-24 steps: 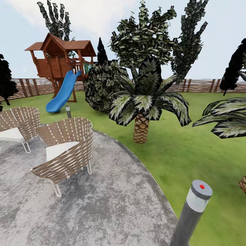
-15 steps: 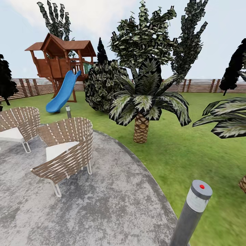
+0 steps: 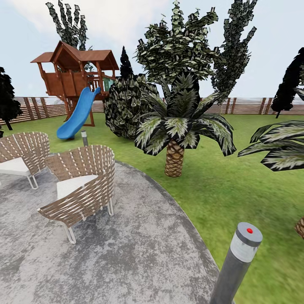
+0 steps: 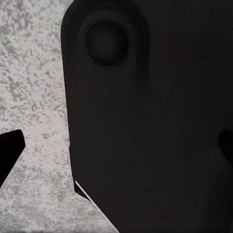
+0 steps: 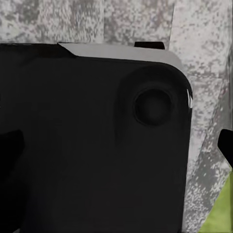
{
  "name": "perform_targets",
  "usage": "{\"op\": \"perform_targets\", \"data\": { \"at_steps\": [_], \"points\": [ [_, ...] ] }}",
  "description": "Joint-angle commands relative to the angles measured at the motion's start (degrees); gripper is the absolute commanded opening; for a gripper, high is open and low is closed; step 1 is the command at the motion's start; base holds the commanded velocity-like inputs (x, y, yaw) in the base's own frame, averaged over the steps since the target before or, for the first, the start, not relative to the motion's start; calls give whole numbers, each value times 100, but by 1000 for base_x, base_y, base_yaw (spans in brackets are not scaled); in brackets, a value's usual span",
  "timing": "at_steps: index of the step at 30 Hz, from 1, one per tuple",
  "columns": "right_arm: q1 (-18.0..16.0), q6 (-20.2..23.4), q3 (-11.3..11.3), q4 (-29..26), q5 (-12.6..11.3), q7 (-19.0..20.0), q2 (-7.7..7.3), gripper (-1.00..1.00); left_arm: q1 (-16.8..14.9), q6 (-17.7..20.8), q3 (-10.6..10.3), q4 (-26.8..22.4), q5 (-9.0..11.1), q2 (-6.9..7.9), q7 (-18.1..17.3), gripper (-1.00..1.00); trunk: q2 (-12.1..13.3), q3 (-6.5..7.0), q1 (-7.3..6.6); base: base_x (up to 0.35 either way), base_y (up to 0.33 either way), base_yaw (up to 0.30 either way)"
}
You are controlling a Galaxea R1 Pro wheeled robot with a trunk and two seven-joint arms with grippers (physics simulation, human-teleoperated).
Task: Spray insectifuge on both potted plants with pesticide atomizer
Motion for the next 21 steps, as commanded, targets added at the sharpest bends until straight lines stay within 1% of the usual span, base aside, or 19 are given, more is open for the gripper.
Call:
{"op": "perform_targets", "data": {
  "at_steps": [1,11,12,14,16,17,19,20,21],
  "points": [
    [-2,-52,0,-28,0,-2,-3,100,0,-1,2,-5,-1,0,-1,100,-3,-5,0,0,0,0],
    [-9,-373,-31,-352,-26,-3,3,100,0,-1,4,-10,-1,1,-1,100,-3,-5,0,0,0,0],
    [-18,-734,-33,-1672,-28,-3,6,100,0,-1,7,-13,6,2,-1,100,-3,-5,0,0,0,0],
    [-29,-750,-34,-1978,-22,-3,6,100,-3,-48,10,-61,4,-4,-1,100,-3,-5,0,0,0,0],
    [-36,-757,-36,-2244,-14,-3,-3,100,-11,-281,10,-228,1,3,-1,100,-3,-5,0,0,0,0],
    [-39,-760,-39,-2335,-12,-3,-11,100,-13,-483,11,-334,-1,11,-1,100,-3,-5,0,0,0,0],
    [-43,-792,-42,-2425,-10,-3,-86,100,-17,-999,15,-533,13,26,3,100,-3,-5,0,0,0,0],
    [-44,-890,-43,-2436,-11,-3,-177,100,-33,-1400,23,-654,36,37,7,100,-3,-5,0,0,0,0],
    [-44,-987,-43,-2436,-11,-3,-232,100,-48,-1623,25,-729,48,39,11,100,-3,-5,0,0,0,0]
  ]
}}
